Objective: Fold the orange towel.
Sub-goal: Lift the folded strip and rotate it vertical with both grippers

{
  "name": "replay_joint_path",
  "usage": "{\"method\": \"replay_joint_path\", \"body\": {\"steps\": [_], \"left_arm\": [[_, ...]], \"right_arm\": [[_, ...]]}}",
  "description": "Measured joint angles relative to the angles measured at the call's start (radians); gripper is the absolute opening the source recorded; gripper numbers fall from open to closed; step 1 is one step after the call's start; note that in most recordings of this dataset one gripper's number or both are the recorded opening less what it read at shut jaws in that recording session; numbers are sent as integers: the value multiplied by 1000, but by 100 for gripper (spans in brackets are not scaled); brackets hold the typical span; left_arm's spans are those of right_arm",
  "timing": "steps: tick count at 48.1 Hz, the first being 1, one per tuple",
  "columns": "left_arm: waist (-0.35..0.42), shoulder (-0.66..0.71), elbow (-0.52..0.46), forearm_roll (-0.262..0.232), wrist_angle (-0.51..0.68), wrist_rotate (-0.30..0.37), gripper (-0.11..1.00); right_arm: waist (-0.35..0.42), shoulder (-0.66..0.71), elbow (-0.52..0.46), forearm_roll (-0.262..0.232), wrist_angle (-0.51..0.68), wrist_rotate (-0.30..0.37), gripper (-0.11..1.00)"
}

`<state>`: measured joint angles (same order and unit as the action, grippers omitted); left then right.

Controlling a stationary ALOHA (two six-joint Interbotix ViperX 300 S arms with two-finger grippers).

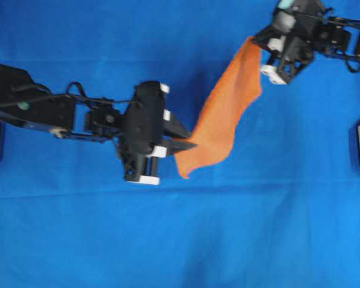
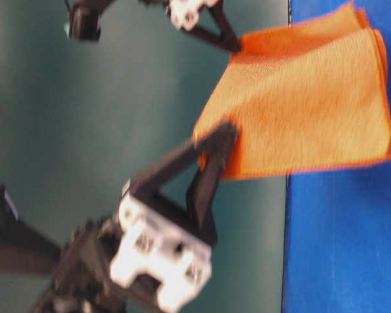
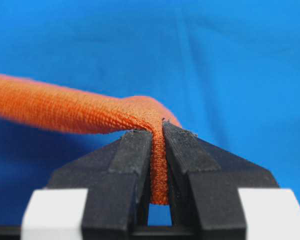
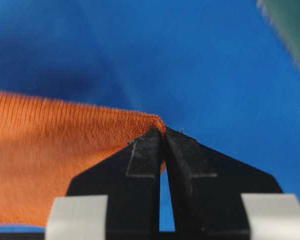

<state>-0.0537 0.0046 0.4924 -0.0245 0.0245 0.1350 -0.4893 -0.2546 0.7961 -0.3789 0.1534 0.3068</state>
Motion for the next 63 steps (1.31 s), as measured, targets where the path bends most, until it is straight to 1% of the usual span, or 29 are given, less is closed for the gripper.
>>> {"method": "replay_joint_path", "body": {"steps": [9, 16, 22, 29, 35, 40, 45, 49, 56, 60, 63], "left_arm": [[-11, 109, -123, 0, 2, 0, 4], [-8, 164, -199, 0, 0, 0, 4], [-8, 189, -221, 0, 2, 0, 4], [-8, 196, -222, 0, 2, 0, 4], [-9, 206, -232, 0, -3, 0, 4], [-8, 233, -261, 0, -23, 0, 4], [-8, 278, -313, -2, -54, 2, 4], [-9, 327, -373, 0, -67, 2, 4], [-15, 405, -472, -2, -71, 2, 4], [-20, 426, -499, 0, -71, 0, 4], [-21, 436, -502, 0, -72, -15, 4]], "right_arm": [[0, 109, -118, -38, -28, 0, 3], [3, 158, -176, -44, -32, -3, 3], [6, 166, -189, -49, -32, -3, 3], [6, 166, -189, -51, -34, -3, 3], [5, 156, -172, -51, -32, -5, 3], [-5, 132, -140, -51, -32, -5, 3], [-20, 80, -86, -51, -32, -2, 3], [-31, 29, -40, -52, -31, 0, 3], [-38, -43, 26, -51, -18, 0, 3], [-38, -57, 40, -52, -6, 0, 3], [-38, -57, 41, -51, -6, 0, 3]]}}
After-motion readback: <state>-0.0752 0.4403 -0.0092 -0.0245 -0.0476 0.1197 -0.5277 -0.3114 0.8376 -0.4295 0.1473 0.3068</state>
